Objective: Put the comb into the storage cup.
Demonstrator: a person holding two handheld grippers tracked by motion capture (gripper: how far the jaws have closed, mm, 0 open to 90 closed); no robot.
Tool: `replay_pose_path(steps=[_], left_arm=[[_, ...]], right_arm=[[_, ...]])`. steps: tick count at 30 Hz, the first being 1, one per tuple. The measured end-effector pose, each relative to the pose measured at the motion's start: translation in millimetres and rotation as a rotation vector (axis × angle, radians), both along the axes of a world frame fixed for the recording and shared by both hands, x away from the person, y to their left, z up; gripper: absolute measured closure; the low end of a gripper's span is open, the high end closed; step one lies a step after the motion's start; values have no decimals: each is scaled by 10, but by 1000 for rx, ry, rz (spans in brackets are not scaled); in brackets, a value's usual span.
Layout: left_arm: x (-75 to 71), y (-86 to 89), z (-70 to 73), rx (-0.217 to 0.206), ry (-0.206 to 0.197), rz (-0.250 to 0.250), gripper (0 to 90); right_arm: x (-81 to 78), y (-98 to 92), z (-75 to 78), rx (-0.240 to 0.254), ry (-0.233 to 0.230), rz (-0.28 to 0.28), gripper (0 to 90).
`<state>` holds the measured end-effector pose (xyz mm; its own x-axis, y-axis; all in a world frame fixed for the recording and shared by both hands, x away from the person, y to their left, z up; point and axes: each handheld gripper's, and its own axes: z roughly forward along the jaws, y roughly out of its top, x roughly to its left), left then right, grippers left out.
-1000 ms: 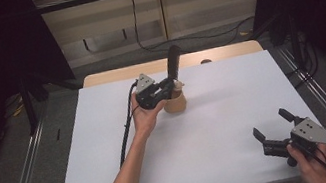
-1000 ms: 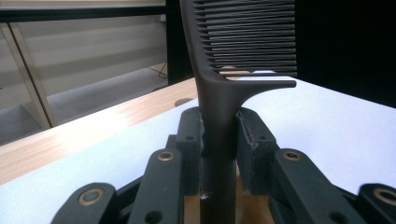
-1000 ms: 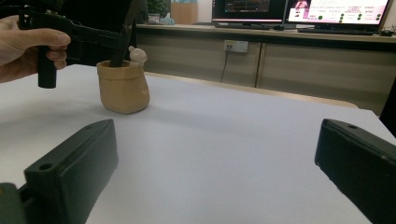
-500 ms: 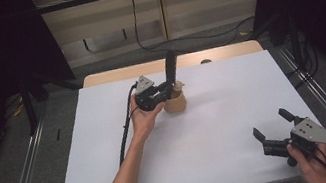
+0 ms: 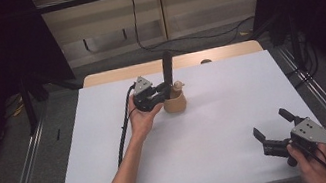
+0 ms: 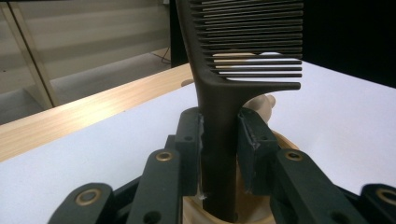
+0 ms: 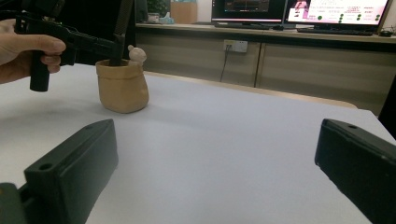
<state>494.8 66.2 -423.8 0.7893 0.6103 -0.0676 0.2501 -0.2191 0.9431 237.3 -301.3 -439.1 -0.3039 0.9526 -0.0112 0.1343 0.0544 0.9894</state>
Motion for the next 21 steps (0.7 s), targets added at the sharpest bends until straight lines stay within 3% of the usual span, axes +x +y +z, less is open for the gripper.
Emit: replay_pose_path(steps=[4, 9, 11, 14, 18, 21], left_arm=[[31, 16, -12, 8, 22, 10, 682], [43, 48, -6, 16, 21, 20, 606], [41, 62, 4, 8, 36, 24, 527], [18, 61, 29, 33, 13, 5, 480], [-8, 48, 67, 37, -6, 40, 299], [-19, 42, 82, 37, -11, 34, 237]], right_arm=[[2, -8, 4, -6, -7, -5, 0], [10, -19, -1, -3, -4, -5, 0], [12, -11, -3, -3, -3, -5, 0], [10, -2, -3, -3, -2, -2, 0], [12, -7, -4, -1, -1, -5, 0], [15, -11, -3, 0, -2, -6, 0]])
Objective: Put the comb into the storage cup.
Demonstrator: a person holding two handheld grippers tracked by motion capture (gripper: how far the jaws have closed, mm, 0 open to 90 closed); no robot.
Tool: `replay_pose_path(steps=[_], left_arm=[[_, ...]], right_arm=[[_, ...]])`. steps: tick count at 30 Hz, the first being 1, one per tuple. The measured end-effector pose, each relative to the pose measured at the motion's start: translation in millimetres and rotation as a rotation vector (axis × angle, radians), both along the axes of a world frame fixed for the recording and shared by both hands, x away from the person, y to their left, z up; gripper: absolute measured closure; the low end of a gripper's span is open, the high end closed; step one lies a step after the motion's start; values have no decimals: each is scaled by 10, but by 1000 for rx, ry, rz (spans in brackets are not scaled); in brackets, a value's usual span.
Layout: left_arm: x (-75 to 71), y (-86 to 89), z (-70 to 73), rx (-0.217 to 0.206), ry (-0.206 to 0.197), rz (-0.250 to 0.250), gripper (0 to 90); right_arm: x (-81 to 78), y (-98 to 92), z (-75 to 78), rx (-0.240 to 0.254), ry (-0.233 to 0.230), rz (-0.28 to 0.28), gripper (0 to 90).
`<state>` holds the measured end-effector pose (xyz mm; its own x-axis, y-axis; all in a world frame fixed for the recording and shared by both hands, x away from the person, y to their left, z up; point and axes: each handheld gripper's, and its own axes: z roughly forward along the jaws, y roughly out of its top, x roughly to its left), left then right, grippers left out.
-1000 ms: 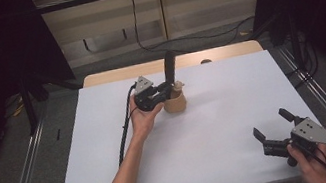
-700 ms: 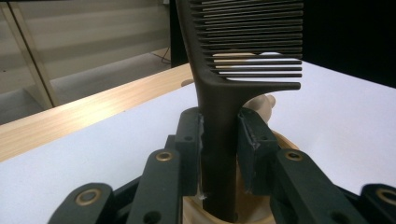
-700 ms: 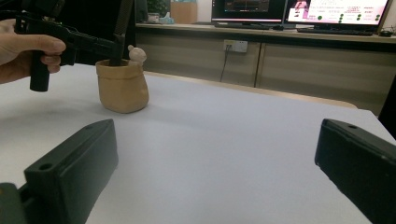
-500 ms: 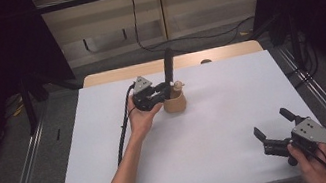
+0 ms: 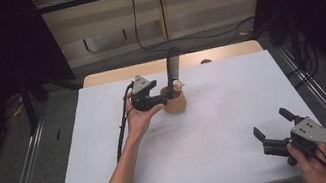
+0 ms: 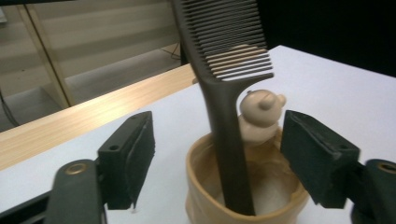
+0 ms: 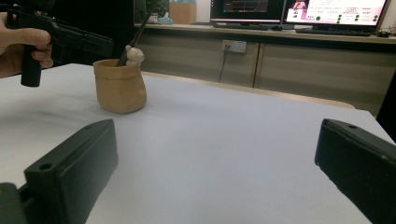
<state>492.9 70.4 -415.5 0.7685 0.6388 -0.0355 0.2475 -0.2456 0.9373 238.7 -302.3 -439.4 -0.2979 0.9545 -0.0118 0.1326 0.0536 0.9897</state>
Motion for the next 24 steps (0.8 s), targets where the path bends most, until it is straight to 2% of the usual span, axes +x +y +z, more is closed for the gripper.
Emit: replay_pose_path(steps=[3, 6, 10, 12, 17, 20, 24], left_arm=[[-14, -12, 9, 6, 0, 13, 131], [-10, -12, 21, -20, -11, 15, 59], [-37, -33, 40, -9, -25, 5, 38], [-63, -21, 75, 28, -52, 12, 36], [-98, 36, 156, -9, -29, 22, 30], [-162, 54, 189, -25, -52, 30, 29], [-233, 100, 185, -31, -61, 51, 31]], right_arm=[[0, 0, -2, -3, 2, 1, 0], [-1, -4, -4, -1, 0, -10, 0], [-2, -12, -11, 7, 2, -11, 0], [9, -22, -18, 8, 2, -12, 0], [24, -29, -35, 14, 9, -4, 0], [30, -30, -31, 13, 3, -2, 0], [35, -35, -27, 14, 0, -4, 0]])
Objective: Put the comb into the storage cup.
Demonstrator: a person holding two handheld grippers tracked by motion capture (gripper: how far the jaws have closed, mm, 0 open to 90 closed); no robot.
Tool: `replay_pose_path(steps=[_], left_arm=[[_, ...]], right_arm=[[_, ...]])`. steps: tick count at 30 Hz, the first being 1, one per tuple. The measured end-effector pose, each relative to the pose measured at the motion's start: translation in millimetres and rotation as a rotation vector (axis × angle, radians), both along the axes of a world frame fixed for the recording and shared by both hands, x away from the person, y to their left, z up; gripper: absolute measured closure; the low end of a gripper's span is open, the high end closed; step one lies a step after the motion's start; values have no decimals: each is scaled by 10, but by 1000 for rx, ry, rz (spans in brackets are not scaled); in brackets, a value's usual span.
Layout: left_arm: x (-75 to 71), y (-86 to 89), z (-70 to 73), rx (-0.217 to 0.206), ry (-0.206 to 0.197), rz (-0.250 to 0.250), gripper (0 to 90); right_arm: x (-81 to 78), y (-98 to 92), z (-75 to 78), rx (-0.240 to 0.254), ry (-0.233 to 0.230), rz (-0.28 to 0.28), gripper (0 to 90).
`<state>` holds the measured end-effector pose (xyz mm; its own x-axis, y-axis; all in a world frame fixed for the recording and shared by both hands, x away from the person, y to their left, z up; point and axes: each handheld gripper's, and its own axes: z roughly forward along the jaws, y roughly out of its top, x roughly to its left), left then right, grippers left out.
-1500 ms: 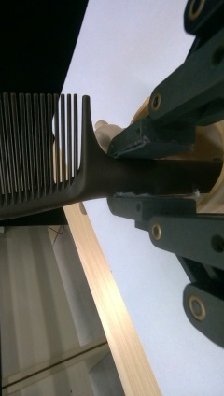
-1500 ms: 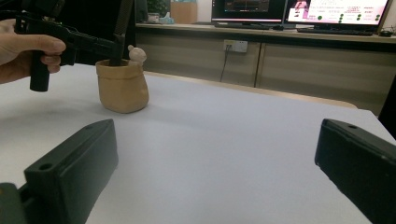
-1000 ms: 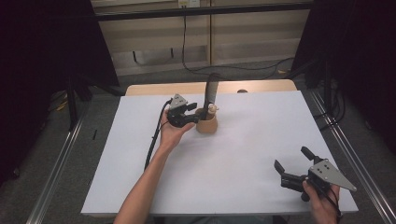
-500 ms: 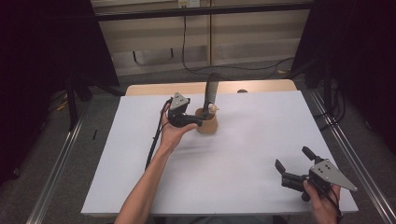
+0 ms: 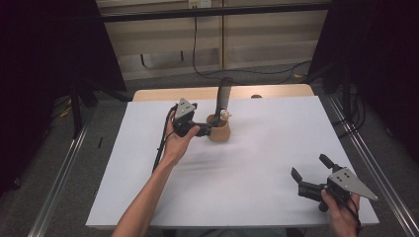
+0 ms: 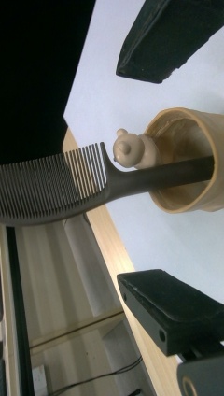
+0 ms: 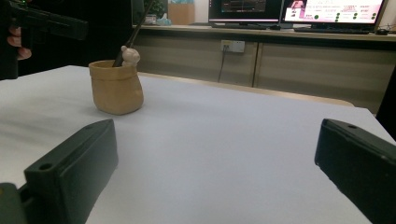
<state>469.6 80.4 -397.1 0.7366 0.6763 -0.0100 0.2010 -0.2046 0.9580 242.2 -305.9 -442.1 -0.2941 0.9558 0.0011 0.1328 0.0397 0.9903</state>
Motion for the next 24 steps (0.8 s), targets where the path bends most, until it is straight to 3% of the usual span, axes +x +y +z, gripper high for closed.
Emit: replay_pose_path(steps=[1, 3, 6, 8, 10, 18, 24], left_arm=[[-17, 19, -8, -11, 2, 1, 31], [-59, 72, -15, -46, 43, -4, 33], [-119, 125, -17, -72, 19, 34, 30], [-167, 159, -13, -79, -5, 18, 27], [-223, 178, 13, -71, -29, -8, 17], [-464, 254, 76, -28, -77, -2, 21], [-528, 373, 2, -48, -64, 19, 21]], right_arm=[[-2, 3, 1, 1, 0, 0, 0], [-7, 11, 7, -2, -2, 0, 0], [-22, 22, 21, -6, -7, 3, 0], [-36, 33, 28, -8, -8, 6, 0], [-45, 44, 25, -11, -9, 7, 0], [-38, 51, 30, -15, -10, 3, 0], [-35, 67, 33, -18, -12, -3, 0]])
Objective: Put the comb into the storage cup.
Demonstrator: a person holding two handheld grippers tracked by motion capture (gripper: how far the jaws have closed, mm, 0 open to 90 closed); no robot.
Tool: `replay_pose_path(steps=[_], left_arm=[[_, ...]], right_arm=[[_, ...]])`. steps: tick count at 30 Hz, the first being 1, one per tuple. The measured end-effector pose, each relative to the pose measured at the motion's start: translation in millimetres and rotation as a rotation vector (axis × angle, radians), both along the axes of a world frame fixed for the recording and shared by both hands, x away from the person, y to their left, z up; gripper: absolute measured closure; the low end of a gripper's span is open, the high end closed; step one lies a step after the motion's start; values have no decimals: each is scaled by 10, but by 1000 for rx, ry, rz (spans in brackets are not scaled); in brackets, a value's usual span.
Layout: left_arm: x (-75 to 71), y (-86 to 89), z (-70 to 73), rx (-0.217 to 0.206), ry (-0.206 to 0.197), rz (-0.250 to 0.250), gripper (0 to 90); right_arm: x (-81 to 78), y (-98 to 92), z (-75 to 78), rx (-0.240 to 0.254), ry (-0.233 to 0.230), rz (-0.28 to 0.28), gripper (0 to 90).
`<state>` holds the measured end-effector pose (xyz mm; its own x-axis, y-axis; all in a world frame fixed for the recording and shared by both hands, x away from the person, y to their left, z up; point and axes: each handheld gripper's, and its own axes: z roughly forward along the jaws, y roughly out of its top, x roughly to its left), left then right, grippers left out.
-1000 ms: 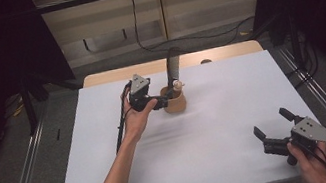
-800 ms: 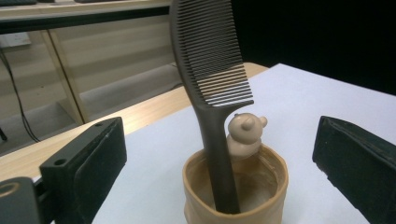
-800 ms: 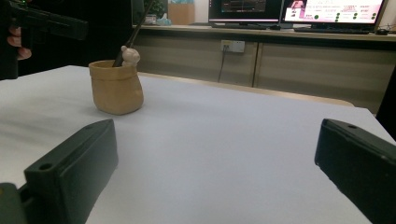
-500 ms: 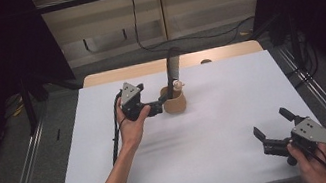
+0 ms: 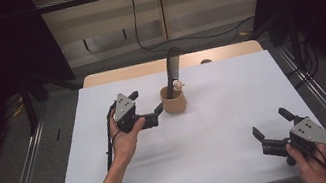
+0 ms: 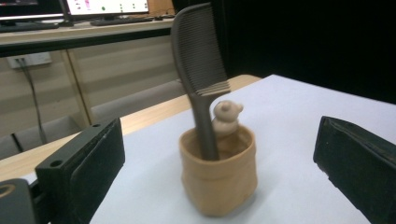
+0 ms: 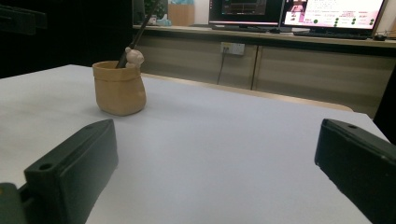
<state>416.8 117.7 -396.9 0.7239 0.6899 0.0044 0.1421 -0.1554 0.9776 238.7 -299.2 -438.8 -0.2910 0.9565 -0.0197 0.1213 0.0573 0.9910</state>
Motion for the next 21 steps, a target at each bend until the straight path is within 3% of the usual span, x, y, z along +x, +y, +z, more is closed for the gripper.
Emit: replay_pose_path(steps=[1, 3, 8, 14, 16, 21], left_arm=[[-16, 22, -10, 1, 9, 1, 21], [-52, 55, -19, 20, -20, 18, 26], [-111, 162, -40, -25, 16, 33, 28], [-239, 320, -79, -1, -3, 71, 28], [-261, 362, -76, -9, -4, 68, 28], [-331, 441, -91, 15, -17, 76, 27]], right_arm=[[0, 1, 1, 0, 0, 0, 0], [-1, -1, 1, -2, 3, -2, 0], [-6, -11, 2, 2, 1, -2, 0], [-11, -14, 5, -3, 0, -2, 0], [-6, -9, 3, -1, 1, -5, 0], [-10, -1, 7, -2, -1, -1, 0]])
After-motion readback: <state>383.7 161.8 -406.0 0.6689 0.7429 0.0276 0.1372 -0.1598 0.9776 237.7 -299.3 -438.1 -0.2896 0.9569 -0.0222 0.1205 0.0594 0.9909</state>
